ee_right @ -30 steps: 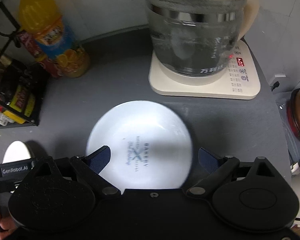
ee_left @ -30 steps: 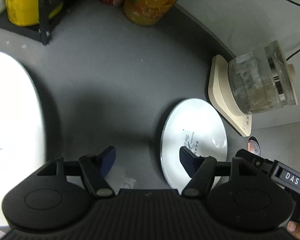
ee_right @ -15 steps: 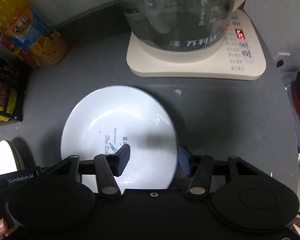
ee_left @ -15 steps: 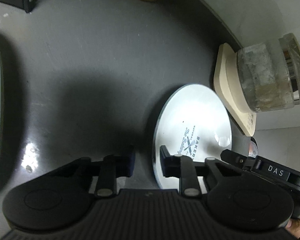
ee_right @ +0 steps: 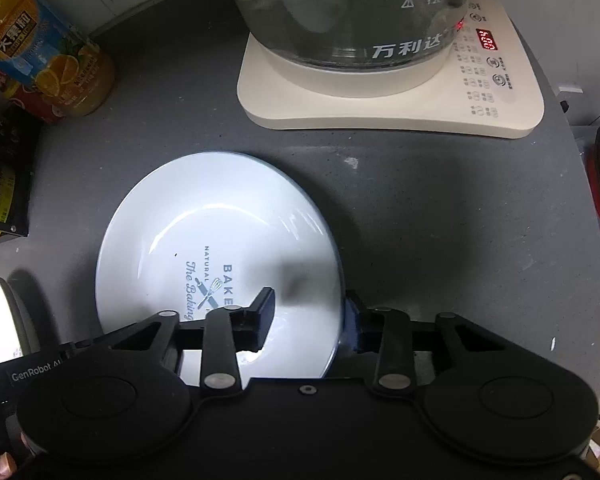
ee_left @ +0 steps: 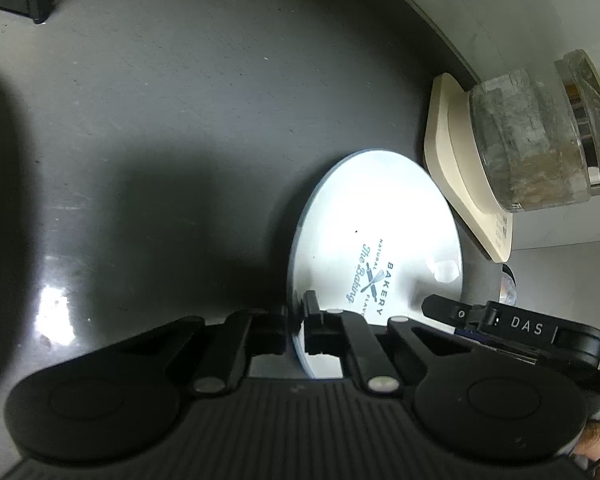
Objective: Organize plates and bowls
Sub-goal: 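Lift the 'BAKERY' plate with both tools and carry it over the plate stack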
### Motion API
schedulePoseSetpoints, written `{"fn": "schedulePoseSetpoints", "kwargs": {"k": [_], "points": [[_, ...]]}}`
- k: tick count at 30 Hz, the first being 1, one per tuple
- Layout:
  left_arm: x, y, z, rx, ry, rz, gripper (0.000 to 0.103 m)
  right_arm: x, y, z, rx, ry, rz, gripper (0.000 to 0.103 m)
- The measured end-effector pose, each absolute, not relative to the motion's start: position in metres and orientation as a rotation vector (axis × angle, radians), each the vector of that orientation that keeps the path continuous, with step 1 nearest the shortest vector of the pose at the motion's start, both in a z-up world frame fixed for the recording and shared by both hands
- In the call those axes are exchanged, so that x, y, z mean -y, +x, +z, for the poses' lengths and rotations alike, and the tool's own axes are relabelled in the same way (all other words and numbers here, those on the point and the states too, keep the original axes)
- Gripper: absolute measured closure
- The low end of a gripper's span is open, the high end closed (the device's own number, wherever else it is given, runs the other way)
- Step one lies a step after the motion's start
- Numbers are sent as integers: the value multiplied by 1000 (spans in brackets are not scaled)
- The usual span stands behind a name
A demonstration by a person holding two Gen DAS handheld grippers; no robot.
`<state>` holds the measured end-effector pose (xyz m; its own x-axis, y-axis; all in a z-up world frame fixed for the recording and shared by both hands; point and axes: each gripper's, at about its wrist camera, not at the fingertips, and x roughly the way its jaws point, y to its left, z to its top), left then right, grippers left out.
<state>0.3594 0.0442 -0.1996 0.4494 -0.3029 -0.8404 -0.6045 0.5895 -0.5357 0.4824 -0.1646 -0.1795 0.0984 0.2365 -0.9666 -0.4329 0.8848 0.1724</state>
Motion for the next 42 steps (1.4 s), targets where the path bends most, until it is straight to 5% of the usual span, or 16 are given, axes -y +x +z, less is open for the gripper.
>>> {"fn": "schedulePoseSetpoints", "kwargs": {"k": [23, 28, 42], "points": [[-78, 340, -200, -1126, -975, 243, 96, 126, 467, -195, -1423, -156, 490, 68], [-80, 340, -198, -1118, -951, 235, 96, 139, 468, -190, -1415, -93, 497, 82], [-114, 315, -162, -1016, -939, 237, 97, 152, 438, -156, -1285, 86, 650, 92]]}}
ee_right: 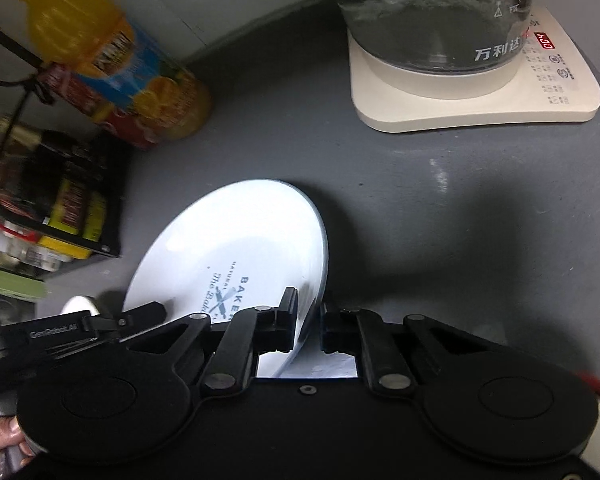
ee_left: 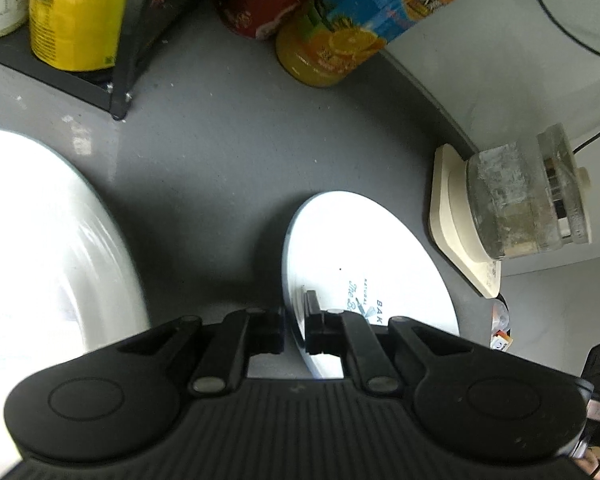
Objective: Organize plates and bowls
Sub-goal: 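Lift the 'BAKERY' plate with both tools and carry it over the plate stack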
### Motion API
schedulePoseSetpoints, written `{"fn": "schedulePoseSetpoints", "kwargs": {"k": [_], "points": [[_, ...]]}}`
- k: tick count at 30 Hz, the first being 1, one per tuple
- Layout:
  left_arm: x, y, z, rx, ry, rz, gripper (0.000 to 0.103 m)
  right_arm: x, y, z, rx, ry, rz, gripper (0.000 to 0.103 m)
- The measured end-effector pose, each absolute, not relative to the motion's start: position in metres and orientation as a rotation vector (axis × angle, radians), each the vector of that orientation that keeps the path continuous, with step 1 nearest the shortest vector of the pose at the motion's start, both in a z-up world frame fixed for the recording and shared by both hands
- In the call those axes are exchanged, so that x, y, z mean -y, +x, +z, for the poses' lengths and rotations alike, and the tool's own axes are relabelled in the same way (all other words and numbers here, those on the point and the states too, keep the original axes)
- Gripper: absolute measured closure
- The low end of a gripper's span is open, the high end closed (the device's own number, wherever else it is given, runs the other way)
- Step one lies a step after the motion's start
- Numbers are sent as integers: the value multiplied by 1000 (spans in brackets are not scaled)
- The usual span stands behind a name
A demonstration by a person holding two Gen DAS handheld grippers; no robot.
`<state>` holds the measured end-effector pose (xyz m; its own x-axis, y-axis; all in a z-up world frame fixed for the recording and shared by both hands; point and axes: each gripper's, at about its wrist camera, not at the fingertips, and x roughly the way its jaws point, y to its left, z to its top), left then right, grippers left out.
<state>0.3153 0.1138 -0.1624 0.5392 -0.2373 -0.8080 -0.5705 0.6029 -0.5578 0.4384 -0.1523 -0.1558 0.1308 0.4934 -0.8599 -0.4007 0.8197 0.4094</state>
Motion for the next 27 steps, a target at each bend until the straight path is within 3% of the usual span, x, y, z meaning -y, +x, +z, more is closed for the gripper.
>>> {"fn": "schedulePoseSetpoints", "kwargs": {"k": [14, 27], "points": [[-136, 278, -124, -940, -892, 197, 97, 145, 390, -123, -1157, 161, 699, 92], [-187, 206, -126, -896, -946, 228, 98, 115, 341, -128, -1163, 314, 806, 91]]}}
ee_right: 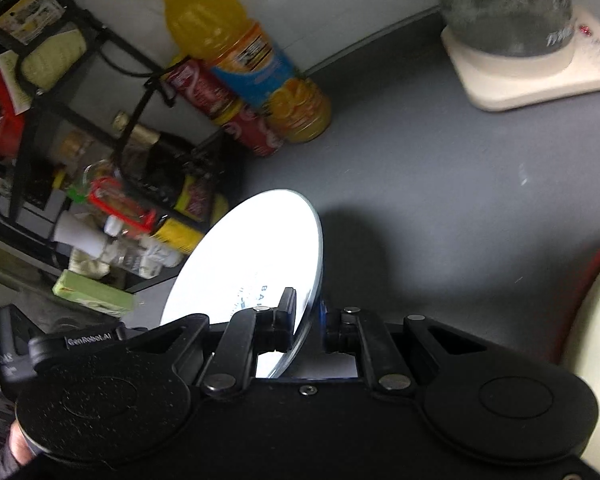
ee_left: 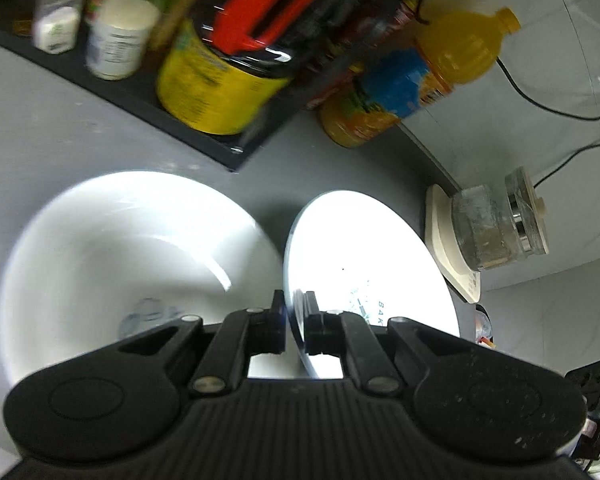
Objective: Organize plates and bowls
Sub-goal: 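Lift the 'BAKERY' plate with both tools and carry it over the plate stack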
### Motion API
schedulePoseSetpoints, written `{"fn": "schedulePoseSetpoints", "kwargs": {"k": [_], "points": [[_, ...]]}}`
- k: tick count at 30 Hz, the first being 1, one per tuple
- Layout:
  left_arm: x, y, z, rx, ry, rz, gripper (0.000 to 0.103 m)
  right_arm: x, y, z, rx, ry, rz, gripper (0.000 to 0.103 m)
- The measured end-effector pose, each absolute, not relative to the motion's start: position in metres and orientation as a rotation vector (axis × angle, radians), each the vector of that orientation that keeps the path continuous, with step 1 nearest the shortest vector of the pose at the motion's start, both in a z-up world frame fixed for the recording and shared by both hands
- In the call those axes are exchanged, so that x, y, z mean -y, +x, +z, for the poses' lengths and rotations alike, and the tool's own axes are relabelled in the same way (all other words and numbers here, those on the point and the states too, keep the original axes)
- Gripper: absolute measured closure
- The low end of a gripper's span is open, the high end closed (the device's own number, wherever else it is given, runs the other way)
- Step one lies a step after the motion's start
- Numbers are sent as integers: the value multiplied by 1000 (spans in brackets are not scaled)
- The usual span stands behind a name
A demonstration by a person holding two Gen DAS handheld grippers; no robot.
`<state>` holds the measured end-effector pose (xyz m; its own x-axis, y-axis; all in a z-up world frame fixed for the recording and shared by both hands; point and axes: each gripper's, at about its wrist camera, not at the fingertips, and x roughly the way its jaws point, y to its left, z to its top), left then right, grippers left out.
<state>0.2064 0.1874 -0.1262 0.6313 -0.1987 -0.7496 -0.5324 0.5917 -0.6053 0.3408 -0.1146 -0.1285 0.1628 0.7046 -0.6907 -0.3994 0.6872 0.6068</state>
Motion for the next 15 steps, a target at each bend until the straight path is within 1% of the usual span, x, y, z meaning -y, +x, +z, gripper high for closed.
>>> {"fn": "schedulePoseSetpoints", "kwargs": {"k": [10, 15], "points": [[-221, 162, -139, -887, -1006, 290, 98, 86, 314, -141, -1221, 369, 868, 91], [-229, 152, -147, -900, -1021, 306, 98, 76, 305, -146, -1234, 335, 871, 91]]}}
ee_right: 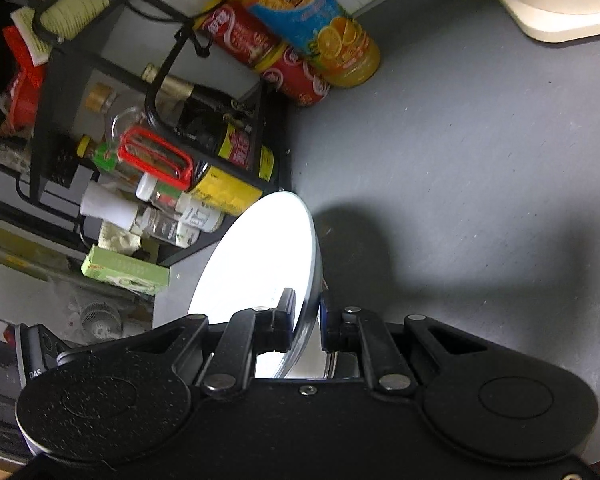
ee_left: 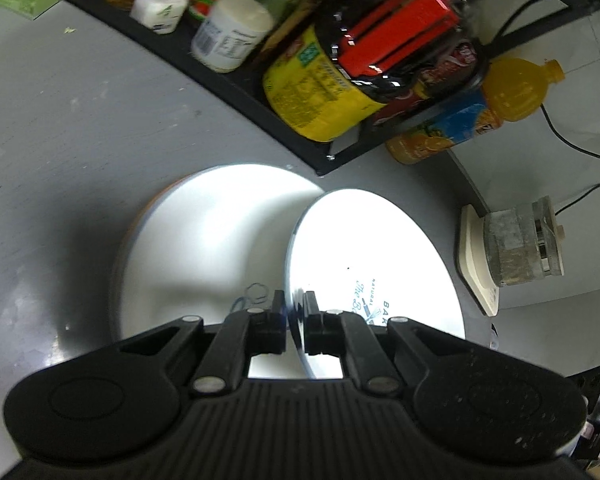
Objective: Organize plates and bowls
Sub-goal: 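Lift the 'BAKERY' plate with both tools and carry it over the plate stack, then lower the 'BAKERY' plate onto the stack and open both tools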
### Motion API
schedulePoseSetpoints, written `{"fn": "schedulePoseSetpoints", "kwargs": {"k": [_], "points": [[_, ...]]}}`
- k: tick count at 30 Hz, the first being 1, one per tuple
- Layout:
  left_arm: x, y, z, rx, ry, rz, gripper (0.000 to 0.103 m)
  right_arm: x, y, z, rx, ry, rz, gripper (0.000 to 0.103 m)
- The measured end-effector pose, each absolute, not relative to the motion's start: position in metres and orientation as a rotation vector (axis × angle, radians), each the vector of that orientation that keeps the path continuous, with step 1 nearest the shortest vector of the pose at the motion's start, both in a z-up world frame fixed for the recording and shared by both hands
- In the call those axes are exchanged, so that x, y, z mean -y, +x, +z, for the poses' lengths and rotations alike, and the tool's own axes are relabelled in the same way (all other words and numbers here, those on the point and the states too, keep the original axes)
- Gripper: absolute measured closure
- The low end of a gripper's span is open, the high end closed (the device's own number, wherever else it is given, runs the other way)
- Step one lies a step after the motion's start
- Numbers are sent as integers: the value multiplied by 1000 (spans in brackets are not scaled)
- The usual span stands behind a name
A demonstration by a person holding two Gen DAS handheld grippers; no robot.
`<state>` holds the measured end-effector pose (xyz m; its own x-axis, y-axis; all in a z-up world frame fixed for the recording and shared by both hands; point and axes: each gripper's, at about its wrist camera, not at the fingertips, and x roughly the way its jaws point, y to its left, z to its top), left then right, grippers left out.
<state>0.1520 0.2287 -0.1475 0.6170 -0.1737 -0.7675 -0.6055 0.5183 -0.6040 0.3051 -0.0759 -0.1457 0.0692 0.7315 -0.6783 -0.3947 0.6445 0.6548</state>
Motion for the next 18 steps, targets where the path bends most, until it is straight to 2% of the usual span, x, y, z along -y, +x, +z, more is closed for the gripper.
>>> {"fn": "schedulePoseSetpoints", "kwargs": {"k": [18], "points": [[-238, 136, -180, -998, -1030, 402, 92, 39, 282, -157, -1225, 152, 842, 93]]}}
